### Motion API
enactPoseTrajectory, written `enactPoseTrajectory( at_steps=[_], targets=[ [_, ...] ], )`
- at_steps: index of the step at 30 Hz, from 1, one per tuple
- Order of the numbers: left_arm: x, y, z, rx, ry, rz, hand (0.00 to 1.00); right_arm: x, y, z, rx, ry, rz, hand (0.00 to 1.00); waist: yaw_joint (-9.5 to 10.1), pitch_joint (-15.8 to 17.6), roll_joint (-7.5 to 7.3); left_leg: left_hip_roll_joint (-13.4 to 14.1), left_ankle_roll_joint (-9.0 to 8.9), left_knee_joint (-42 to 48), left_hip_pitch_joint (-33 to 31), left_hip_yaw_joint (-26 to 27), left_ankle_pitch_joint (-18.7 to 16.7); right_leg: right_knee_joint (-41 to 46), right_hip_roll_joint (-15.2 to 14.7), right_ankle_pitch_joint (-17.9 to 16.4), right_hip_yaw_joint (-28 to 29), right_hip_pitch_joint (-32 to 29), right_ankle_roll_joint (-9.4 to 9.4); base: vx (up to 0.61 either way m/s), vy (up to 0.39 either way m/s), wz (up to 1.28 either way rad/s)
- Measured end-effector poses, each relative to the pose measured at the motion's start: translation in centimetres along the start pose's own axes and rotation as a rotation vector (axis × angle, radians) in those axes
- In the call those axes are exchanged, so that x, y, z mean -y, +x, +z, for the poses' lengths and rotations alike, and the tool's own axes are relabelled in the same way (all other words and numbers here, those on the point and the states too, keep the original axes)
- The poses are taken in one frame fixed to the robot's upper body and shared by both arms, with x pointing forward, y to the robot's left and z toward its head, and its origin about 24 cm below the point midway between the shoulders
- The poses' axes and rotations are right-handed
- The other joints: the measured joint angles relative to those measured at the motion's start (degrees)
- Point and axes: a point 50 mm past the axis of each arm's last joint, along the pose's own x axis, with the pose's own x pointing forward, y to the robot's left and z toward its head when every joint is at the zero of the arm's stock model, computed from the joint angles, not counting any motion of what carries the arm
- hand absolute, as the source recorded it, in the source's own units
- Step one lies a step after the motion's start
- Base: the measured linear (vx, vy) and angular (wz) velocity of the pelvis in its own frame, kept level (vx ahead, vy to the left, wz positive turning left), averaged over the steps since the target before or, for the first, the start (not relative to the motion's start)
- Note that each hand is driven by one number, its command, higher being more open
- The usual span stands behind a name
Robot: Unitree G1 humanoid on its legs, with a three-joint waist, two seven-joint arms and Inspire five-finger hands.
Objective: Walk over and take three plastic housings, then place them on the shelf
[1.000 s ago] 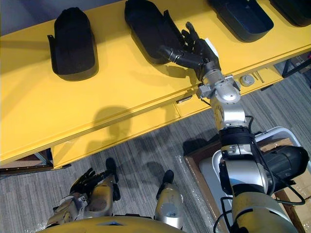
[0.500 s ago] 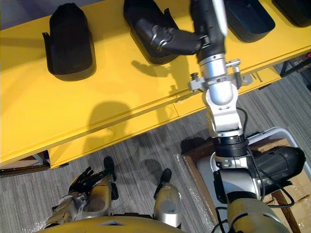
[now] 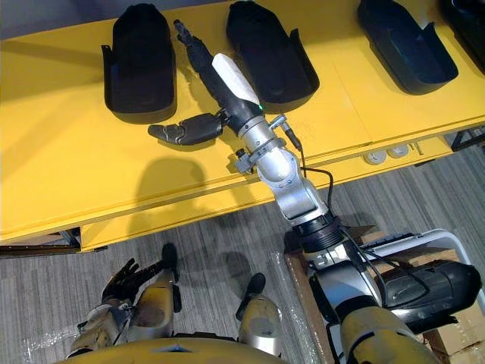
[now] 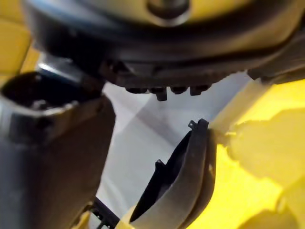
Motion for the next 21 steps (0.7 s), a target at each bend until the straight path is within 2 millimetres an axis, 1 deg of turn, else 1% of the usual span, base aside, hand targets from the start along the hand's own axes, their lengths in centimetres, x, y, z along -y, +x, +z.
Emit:
enactPoseTrajectory(
  at_steps=[2,6,9,12,16,18,21],
  targets=[
    [-0.8,-0.1,-0.4,-0.020,-0.004,0.027,1.00,0.4,0.4,0.2,0.008,-0.076,-0.011,1.00,0.00,-0.1,-0.62,0.0,-0.01,0.0,0.0,-0.1,0.0,-0.7,0.1,0.2,-0.1,0.4,0.24,-0.02,-0.005,0.01],
    [-1.6,-0.4,-1.2,-0.061,0.004,0.050,1.00,0.7,1.2,0.9,0.048,-0.130,0.019,1.00,0.21,-0.3,-1.07,0.0,-0.02,0.0,0.0,-0.2,0.0,-0.9,0.2,0.2,-0.1,0.5,0.31,0.00,0.000,0.00],
    [-2.0,-0.5,-1.3,-0.067,0.033,0.056,1.00,0.2,1.4,1.3,0.065,-0.157,0.083,1.00,0.52,-0.6,-1.62,0.1,-0.06,0.0,0.0,-0.5,0.0,-1.5,0.4,0.3,-0.3,1.0,0.34,0.01,-0.013,0.05],
    [-2.1,-0.5,-1.2,-0.064,0.035,0.055,1.00,-0.7,1.2,1.1,0.052,-0.174,0.179,1.00,1.44,-1.1,-2.29,0.1,-0.17,0.0,0.0,-0.6,-0.1,-1.9,0.6,0.3,-0.5,1.2,0.35,0.01,-0.006,0.02],
    [-2.3,-0.5,-1.1,-0.061,0.039,0.058,1.00,-2.1,1.5,1.9,0.092,-0.186,0.306,1.00,1.89,-1.3,-2.84,0.1,-0.21,0.0,0.0,-0.7,-0.1,-1.9,0.6,0.3,-0.6,1.3,0.35,0.00,0.000,0.00],
    [-2.3,-0.5,-1.0,-0.060,0.040,0.057,1.00,-2.4,1.8,2.5,0.122,-0.198,0.337,1.00,2.28,-1.3,-2.93,0.1,-0.20,0.0,0.0,-0.8,-0.1,-1.9,0.6,0.3,-0.8,1.4,0.35,0.00,0.000,0.00],
    [-2.2,-0.5,-1.0,-0.057,0.041,0.054,1.00,-2.3,2.1,2.7,0.142,-0.219,0.353,1.00,2.86,-1.3,-3.03,0.1,-0.20,0.0,-0.1,-1.1,-0.1,-1.9,0.6,0.3,-1.1,1.4,0.34,-0.01,-0.010,0.03]
  ],
)
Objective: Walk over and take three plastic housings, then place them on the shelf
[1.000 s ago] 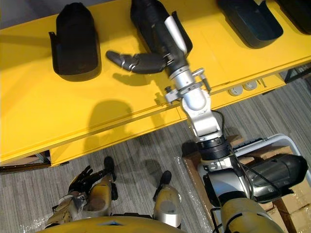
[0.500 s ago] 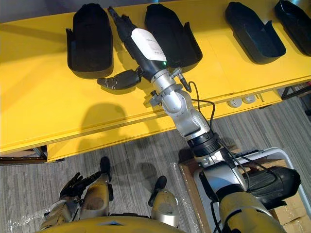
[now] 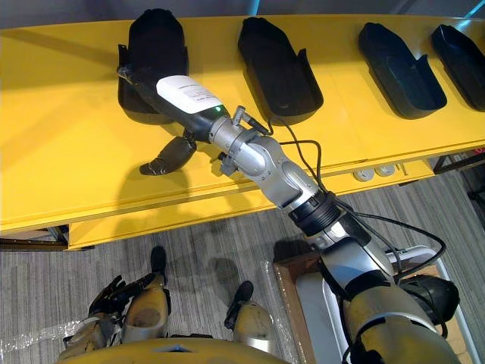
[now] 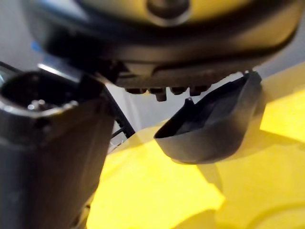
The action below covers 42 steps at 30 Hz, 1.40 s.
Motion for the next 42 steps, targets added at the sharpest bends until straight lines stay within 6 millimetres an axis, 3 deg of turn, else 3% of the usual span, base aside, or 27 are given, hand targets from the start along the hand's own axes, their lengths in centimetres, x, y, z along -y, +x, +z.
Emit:
enactPoseTrajectory(
  at_steps=[6,13,29,42],
  targets=[
    [-0.2,0.0,0.2,0.002,0.004,0.004,1.00,0.0,0.3,-0.1,0.013,-0.031,0.058,1.00,0.53,-0.6,-1.09,0.0,-0.02,0.0,-0.7,-0.6,0.1,-0.1,0.1,0.0,-0.4,-0.2,-0.02,0.00,-0.011,0.05],
    [-0.1,0.0,0.3,-0.003,0.002,0.000,1.00,-0.9,0.6,0.2,0.013,-0.013,0.210,1.00,1.11,-0.6,-1.11,0.0,-0.02,0.0,-0.8,-0.8,0.1,-0.1,0.1,-0.1,-0.6,-0.2,-0.05,0.00,0.000,0.00],
    [-0.5,0.1,0.4,-0.008,0.013,0.008,1.00,-0.7,0.1,-0.4,0.004,0.022,0.284,1.00,1.45,-1.6,-2.63,0.0,-0.03,0.0,-0.7,-0.5,0.1,-0.1,0.1,-0.1,-0.3,-0.3,-0.06,0.00,0.000,0.00],
    [-1.2,0.0,0.5,-0.020,0.028,0.022,1.00,-0.8,-0.9,0.0,0.033,0.037,0.361,1.00,0.33,-2.4,-3.92,0.1,-0.06,0.0,-0.4,-0.1,0.1,-0.2,0.1,0.0,0.0,-0.2,-0.06,0.00,0.000,0.00]
  ],
)
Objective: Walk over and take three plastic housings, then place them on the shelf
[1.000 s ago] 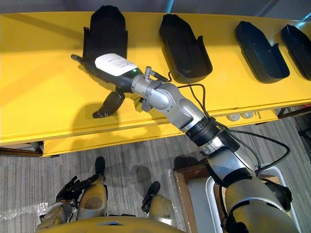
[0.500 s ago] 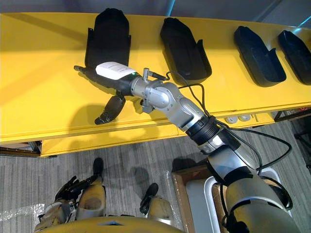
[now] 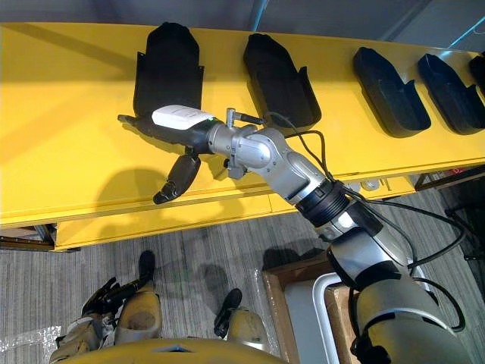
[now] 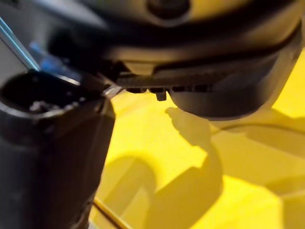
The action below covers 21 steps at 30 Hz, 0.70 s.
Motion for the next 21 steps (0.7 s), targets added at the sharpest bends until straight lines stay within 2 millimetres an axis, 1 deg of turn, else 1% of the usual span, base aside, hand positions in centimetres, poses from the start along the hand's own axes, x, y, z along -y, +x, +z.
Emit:
enactPoseTrajectory(
  at_steps=[4,8,12,15,16,18,21],
  targets=[
    [-0.3,-0.1,-0.2,-0.006,0.013,0.006,1.00,-0.7,-0.4,0.0,0.002,0.009,0.018,1.00,-0.38,-0.6,-0.23,0.0,-0.04,0.0,0.2,0.3,0.0,0.0,0.0,0.0,0.2,0.0,0.00,0.00,0.000,-0.02],
    [-0.3,-0.1,-0.2,-0.006,0.038,0.005,1.00,-0.9,-0.7,-0.3,-0.009,0.016,0.028,1.00,-0.35,-1.1,-0.17,0.1,-0.09,0.0,0.3,0.4,-0.1,0.0,0.0,0.0,0.5,0.0,0.01,0.00,0.000,-0.01],
    [-0.4,-0.2,-0.5,-0.015,0.040,0.008,1.00,-1.5,-1.1,-0.5,-0.013,0.027,0.034,1.00,-0.30,-2.2,-0.12,0.1,-0.16,0.0,0.3,0.5,-0.1,-0.3,0.0,0.1,0.5,0.0,0.05,0.00,0.000,0.00],
    [-0.4,-0.2,-0.6,-0.019,0.040,0.009,1.00,-1.0,-1.1,-0.6,-0.012,0.008,-0.068,1.00,-0.38,-2.3,-0.01,0.1,-0.16,0.0,0.3,0.5,-0.1,-0.5,0.1,0.2,0.6,0.1,0.05,0.00,0.000,0.00],
    [-0.4,-0.2,-0.7,-0.019,0.039,0.009,1.00,-0.7,-1.3,-0.5,-0.004,-0.001,-0.138,1.00,-0.35,-2.3,0.00,0.1,-0.16,0.0,0.2,0.5,-0.1,-0.6,0.1,0.3,0.6,0.1,0.08,0.00,0.000,0.00],
    [-0.4,-0.2,-0.7,-0.018,0.039,0.008,1.00,0.2,-1.5,-0.3,0.020,-0.014,-0.257,1.00,-0.32,-2.3,0.02,0.1,-0.16,0.0,0.2,0.5,-0.1,-0.6,0.1,0.3,0.6,0.1,0.08,0.00,0.000,0.00],
    [-0.3,-0.2,-0.7,-0.019,0.039,0.005,1.00,2.4,-2.6,0.1,0.076,-0.043,-0.469,1.00,-0.22,-2.4,0.24,0.0,-0.16,0.0,0.2,0.5,-0.1,-0.7,0.1,0.3,0.6,0.2,0.08,0.00,0.000,0.00]
  ],
)
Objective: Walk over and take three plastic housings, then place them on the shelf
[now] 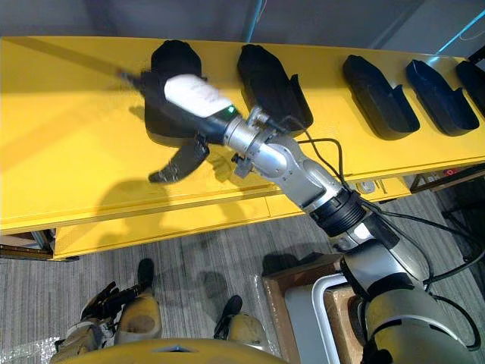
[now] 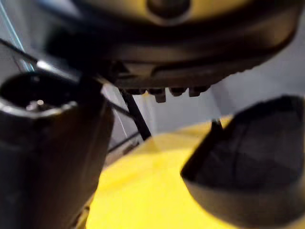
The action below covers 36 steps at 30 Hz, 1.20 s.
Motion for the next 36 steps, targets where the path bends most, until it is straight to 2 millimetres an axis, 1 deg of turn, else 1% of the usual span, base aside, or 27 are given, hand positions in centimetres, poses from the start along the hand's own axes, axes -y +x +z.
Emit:
enactPoseTrajectory(
  at_steps=[1,4,8,9,11,12,14,16,17,20,23,25,26,28,30,33,36],
  targets=[
    [0.1,0.0,-0.1,-0.002,-0.002,-0.001,1.00,0.9,0.0,0.2,0.022,-0.030,-0.075,1.00,0.06,-0.1,0.20,0.0,0.00,0.0,0.0,0.0,0.0,0.0,0.0,0.0,0.0,0.0,0.00,0.00,0.000,0.00],
    [0.3,0.0,-0.3,-0.010,-0.007,-0.005,1.00,2.3,-0.1,0.7,0.075,-0.036,-0.201,1.00,0.00,-0.4,0.83,0.0,0.00,0.0,0.0,-0.1,0.0,0.0,0.0,0.0,-0.1,0.1,0.00,0.00,0.000,0.00],
    [0.5,0.0,-0.5,-0.016,-0.011,-0.008,1.00,2.2,-0.2,1.0,0.071,0.005,-0.272,1.00,-0.05,-0.6,1.51,0.0,0.01,0.0,0.2,-0.2,0.0,0.0,0.0,0.0,-0.3,0.3,0.00,0.00,0.000,0.00],
    [0.5,-0.1,-0.6,-0.018,-0.012,-0.009,1.00,2.1,-0.2,0.8,0.036,0.019,-0.280,1.00,-0.11,-0.6,1.69,0.0,0.02,0.0,0.2,-0.2,0.0,0.0,0.0,0.0,-0.4,0.4,-0.01,0.00,0.000,0.00],
    [0.6,-0.1,-0.6,-0.018,-0.013,-0.010,1.00,1.6,-0.3,0.0,-0.058,0.060,-0.301,1.00,-0.12,-0.6,1.82,0.0,0.00,0.0,0.4,-0.3,0.0,0.0,0.0,-0.1,-0.5,0.6,-0.06,0.00,0.000,0.03],
    [0.6,-0.1,-0.6,-0.018,-0.014,-0.011,1.00,1.3,-0.5,-0.7,-0.119,0.113,-0.309,1.00,-0.04,-0.6,1.86,0.0,-0.01,0.0,0.4,-0.4,0.0,0.0,0.0,-0.1,-0.6,0.7,-0.15,0.00,0.000,0.00],
    [0.6,-0.1,-0.7,-0.020,-0.014,-0.011,1.00,0.4,-1.0,-2.7,-0.277,0.260,-0.330,1.00,0.07,-0.5,1.96,0.0,-0.02,0.0,0.4,-0.4,0.0,0.0,0.0,-0.2,-0.6,0.7,-0.22,0.00,0.000,0.00],
    [0.7,-0.1,-0.7,-0.021,-0.015,-0.011,1.00,-0.4,-1.3,-3.9,-0.357,0.323,-0.329,1.00,-0.05,-0.4,2.10,0.0,0.00,0.0,0.4,-0.4,0.0,0.0,0.0,-0.1,-0.5,0.7,-0.13,0.00,0.000,0.00],
    [0.8,-0.1,-0.7,-0.021,-0.016,-0.014,1.00,-1.0,-1.7,-5.0,-0.425,0.354,-0.321,1.00,0.01,-0.2,2.37,0.0,0.04,0.0,0.4,-0.4,0.1,0.0,0.0,0.0,-0.5,0.7,-0.02,0.00,0.000,0.00],
    [1.0,-0.1,-0.9,-0.022,-0.023,-0.019,1.00,-1.5,-2.1,-6.5,-0.511,0.379,-0.346,1.00,0.00,0.1,2.94,0.0,0.06,0.0,0.4,-0.4,0.1,-0.2,0.1,0.1,-0.5,0.7,-0.01,0.00,0.000,0.00],
    [1.2,-0.1,-0.8,-0.019,-0.027,-0.021,1.00,-1.3,-2.1,-7.2,-0.550,0.401,-0.416,1.00,0.21,0.5,3.47,0.0,0.06,0.0,0.4,-0.4,0.1,-0.6,0.2,0.3,-0.5,0.9,0.02,0.00,0.000,0.00],
    [1.5,-0.1,-0.8,-0.016,-0.036,-0.029,1.00,-0.3,-1.1,-7.5,-0.548,0.469,-0.474,1.00,0.31,1.1,4.49,0.0,0.06,0.0,0.4,-0.3,0.1,-1.1,0.3,0.6,-0.5,1.0,0.01,0.00,0.000,0.00],
    [1.7,-0.1,-0.8,-0.013,-0.038,-0.032,1.00,0.1,-0.8,-7.5,-0.543,0.475,-0.486,1.00,0.49,1.3,4.84,0.0,0.03,0.0,0.4,-0.4,0.0,-1.1,0.3,0.6,-0.5,1.0,0.01,0.00,0.000,0.00],
    [2.2,-0.1,-0.7,-0.007,-0.052,-0.046,1.00,1.3,0.2,-7.2,-0.509,0.488,-0.509,1.00,1.34,2.2,6.02,0.0,-0.04,0.0,0.4,-0.4,0.0,-1.1,0.3,0.6,-0.5,1.0,0.00,0.00,0.000,0.00],
    [2.5,-0.1,-0.6,0.000,-0.068,-0.055,1.00,2.1,0.9,-7.0,-0.485,0.486,-0.515,1.00,1.67,2.8,6.55,0.0,-0.07,0.0,0.2,-0.4,-0.1,-1.1,0.3,0.6,-0.5,0.9,-0.01,0.00,0.000,0.00],
    [2.7,-0.1,-0.3,0.011,-0.093,-0.063,1.00,2.8,2.3,-6.1,-0.430,0.507,-0.507,1.00,1.78,4.2,6.55,0.0,-0.07,0.0,-0.3,-0.6,-0.1,-1.1,0.3,0.5,-0.6,0.5,-0.06,0.00,0.000,0.01],
    [2.9,0.0,0.2,0.030,-0.094,-0.073,1.00,3.2,2.8,-5.7,-0.403,0.504,-0.489,1.00,2.32,4.9,6.31,0.0,0.00,0.1,-0.9,-0.7,0.0,-1.0,0.3,0.5,-0.6,0.0,-0.06,0.01,-0.005,0.00]
  ],
)
